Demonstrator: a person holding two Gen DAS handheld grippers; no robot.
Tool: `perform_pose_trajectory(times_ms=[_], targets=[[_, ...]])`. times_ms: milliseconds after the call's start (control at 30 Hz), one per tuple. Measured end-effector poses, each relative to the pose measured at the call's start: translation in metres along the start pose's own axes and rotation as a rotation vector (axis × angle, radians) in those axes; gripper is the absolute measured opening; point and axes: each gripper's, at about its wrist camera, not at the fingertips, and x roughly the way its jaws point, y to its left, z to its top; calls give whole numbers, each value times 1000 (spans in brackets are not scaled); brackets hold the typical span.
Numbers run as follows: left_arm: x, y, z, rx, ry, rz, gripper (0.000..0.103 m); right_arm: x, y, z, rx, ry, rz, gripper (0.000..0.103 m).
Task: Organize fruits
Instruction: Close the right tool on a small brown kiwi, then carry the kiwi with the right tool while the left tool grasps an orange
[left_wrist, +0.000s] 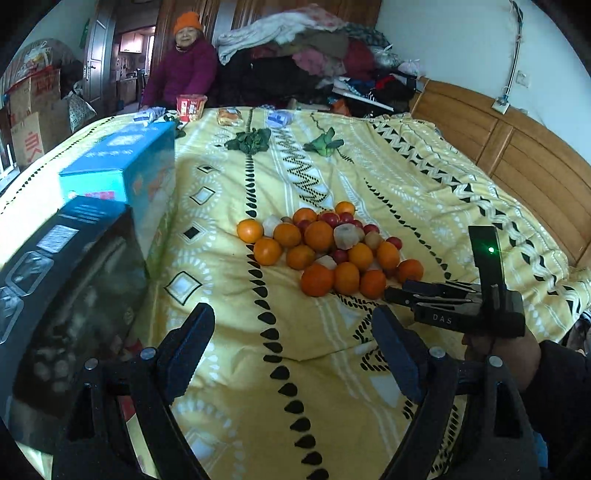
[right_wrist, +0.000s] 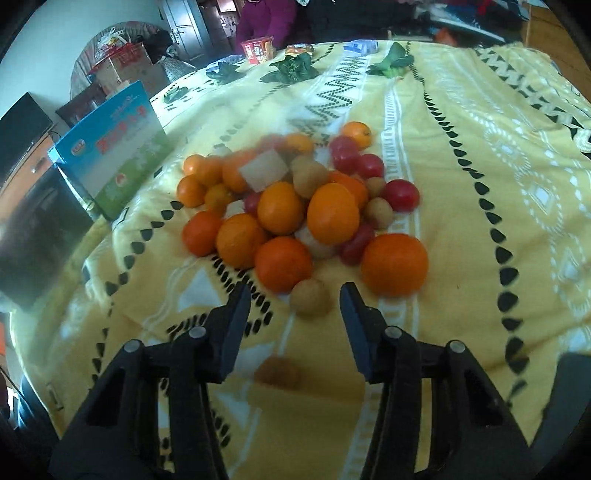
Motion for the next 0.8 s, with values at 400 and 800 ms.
perform_pose_trajectory(times_ms=[400, 800], targets=[[122, -11, 5, 70, 149, -42, 68, -2, -26, -25, 106, -48, 52, 27], [165, -18, 13, 70, 155, -107, 55, 0, -33, -27, 135, -58, 96, 27]])
